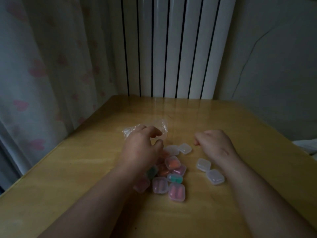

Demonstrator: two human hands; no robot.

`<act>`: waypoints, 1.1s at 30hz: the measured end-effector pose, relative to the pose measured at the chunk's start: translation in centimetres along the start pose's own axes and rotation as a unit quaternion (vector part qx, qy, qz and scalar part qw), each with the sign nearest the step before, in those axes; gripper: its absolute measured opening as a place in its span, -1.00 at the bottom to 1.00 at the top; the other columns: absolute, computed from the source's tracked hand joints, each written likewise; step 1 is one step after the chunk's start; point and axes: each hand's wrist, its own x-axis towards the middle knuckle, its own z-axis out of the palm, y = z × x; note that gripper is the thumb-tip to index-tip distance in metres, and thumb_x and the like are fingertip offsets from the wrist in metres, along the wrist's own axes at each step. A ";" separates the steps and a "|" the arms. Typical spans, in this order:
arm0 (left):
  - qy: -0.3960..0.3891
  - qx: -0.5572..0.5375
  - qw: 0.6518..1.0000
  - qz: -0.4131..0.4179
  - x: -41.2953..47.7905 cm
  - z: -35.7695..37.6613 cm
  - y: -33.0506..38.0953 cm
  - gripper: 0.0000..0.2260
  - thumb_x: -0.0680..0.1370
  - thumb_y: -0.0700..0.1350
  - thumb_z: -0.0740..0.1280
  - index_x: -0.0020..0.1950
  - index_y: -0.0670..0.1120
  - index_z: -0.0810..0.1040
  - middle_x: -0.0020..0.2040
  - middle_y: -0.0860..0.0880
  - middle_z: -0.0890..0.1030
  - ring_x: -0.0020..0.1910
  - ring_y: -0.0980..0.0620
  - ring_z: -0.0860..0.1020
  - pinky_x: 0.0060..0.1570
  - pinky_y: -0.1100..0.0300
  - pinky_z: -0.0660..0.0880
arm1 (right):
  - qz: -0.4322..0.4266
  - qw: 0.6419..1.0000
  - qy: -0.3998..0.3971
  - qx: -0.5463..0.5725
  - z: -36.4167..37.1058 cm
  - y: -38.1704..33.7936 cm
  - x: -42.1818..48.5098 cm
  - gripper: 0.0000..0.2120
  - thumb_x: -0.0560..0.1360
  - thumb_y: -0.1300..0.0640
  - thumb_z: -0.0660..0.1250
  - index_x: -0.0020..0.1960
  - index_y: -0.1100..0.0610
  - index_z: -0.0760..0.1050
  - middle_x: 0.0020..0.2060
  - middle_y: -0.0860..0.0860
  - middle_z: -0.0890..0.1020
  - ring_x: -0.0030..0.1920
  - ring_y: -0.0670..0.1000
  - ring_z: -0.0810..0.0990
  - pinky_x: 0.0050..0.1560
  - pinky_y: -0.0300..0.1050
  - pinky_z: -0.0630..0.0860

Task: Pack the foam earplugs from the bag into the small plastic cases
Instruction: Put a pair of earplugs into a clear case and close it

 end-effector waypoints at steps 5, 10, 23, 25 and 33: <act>-0.001 -0.006 1.000 -0.002 0.1 -0.2 0.0 -0.81 0.54 0.00 0.35 0.13 0.08 0.60 0.01 0.11 0.53 -0.04 0.14 0.52 -0.19 0.23 0.39 | 0.037 0.947 -0.117 -0.295 -0.4 -0.6 -1.2 -0.74 0.41 -0.08 0.41 -0.24 0.11 0.54 -0.36 -0.01 0.50 -0.31 -0.01 0.50 -0.27 -0.19 0.42; -0.007 -0.002 1.000 -0.005 0.1 -0.2 0.0 -0.81 0.54 0.02 0.34 0.14 0.09 0.60 0.01 0.12 0.53 -0.08 0.17 0.51 -0.24 0.28 0.38 | 0.066 0.902 -0.142 -0.402 0.1 -0.8 -1.1 -0.43 0.33 -0.16 0.53 0.16 0.19 0.55 0.12 0.10 0.62 0.12 0.10 0.60 0.03 -0.17 0.48; -0.092 -0.369 0.917 -0.118 -0.1 -1.3 1.4 -1.00 0.54 -0.22 0.38 -0.07 -0.14 0.59 -0.24 -0.04 0.65 -0.29 0.07 0.61 -0.27 0.21 0.57 | -0.228 0.974 0.008 0.005 1.6 -2.4 -3.5 -0.55 0.30 -0.05 0.56 0.16 -0.10 0.58 -0.26 -0.19 0.39 -0.23 -0.22 0.39 -0.27 -0.30 0.27; -0.133 -0.465 0.863 -0.146 -0.2 -1.8 1.5 -0.94 0.55 -0.27 0.35 -0.01 -0.19 0.50 -0.30 -0.07 0.62 -0.35 0.03 0.60 -0.28 0.14 0.55 | -0.250 0.968 0.004 0.001 1.8 -2.5 -3.7 -0.53 0.29 -0.05 0.56 0.18 -0.14 0.57 -0.29 -0.16 0.37 -0.25 -0.19 0.37 -0.29 -0.28 0.26; -0.147 -0.502 0.839 -0.150 -0.1 -2.1 1.2 -0.73 0.54 -0.36 0.33 0.19 -0.14 0.43 -0.18 -0.16 0.60 -0.35 0.00 0.59 -0.37 0.22 0.53 | -0.248 0.967 -0.057 -0.014 2.0 -1.8 -3.2 -0.29 0.29 -0.06 0.56 0.38 -0.22 0.37 -0.16 -0.22 0.37 -0.14 -0.24 0.39 -0.19 -0.30 0.30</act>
